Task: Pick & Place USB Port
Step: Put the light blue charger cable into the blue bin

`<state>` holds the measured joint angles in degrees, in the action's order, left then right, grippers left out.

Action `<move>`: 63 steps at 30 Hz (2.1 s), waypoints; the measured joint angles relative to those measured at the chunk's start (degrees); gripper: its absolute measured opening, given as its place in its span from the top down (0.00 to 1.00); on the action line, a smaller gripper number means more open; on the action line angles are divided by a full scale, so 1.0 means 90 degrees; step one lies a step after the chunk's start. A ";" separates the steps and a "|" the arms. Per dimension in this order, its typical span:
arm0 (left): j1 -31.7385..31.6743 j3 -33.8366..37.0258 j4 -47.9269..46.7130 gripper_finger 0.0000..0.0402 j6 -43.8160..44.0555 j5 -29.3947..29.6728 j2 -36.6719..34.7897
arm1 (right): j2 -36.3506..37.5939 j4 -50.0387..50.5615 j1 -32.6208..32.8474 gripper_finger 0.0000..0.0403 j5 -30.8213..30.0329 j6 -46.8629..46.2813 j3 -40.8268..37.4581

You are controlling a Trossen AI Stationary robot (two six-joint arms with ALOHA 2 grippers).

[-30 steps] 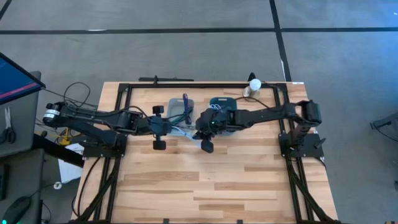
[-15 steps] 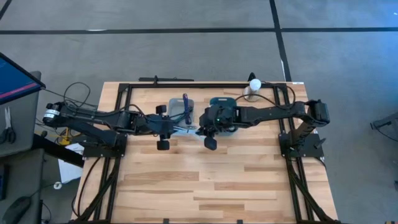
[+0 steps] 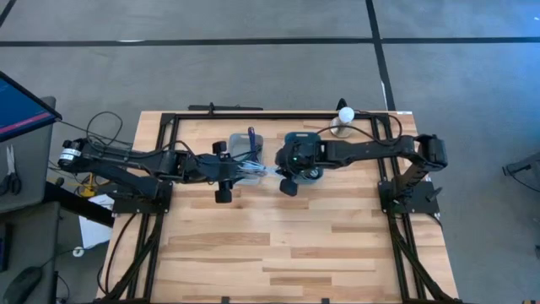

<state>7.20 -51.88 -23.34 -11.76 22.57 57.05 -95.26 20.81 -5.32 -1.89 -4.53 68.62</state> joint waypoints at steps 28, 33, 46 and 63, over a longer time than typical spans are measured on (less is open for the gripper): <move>0.0000 0.0000 -0.0021 0.55 0.0075 0.0010 0.0001 | 0.2225 0.1588 -0.0254 1.00 -0.2545 -0.2584 -0.1593; 0.0002 0.0000 -0.0003 0.55 0.0187 0.0012 0.0001 | 0.2121 0.1255 -0.0223 1.00 -0.2660 -0.3305 -0.1958; 0.0002 0.0000 0.0031 0.55 0.0359 0.0012 0.0001 | 0.1247 0.1138 -0.0352 1.00 -0.2261 -0.3790 -0.2137; 0.0002 0.0001 0.0031 0.55 0.0359 0.0009 0.0001 | 0.1138 0.1047 -0.0285 0.77 -0.2280 -0.3430 -0.2034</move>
<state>7.22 -51.87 -23.06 -8.53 22.65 57.06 -85.01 30.24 -7.89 -22.41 -35.40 50.31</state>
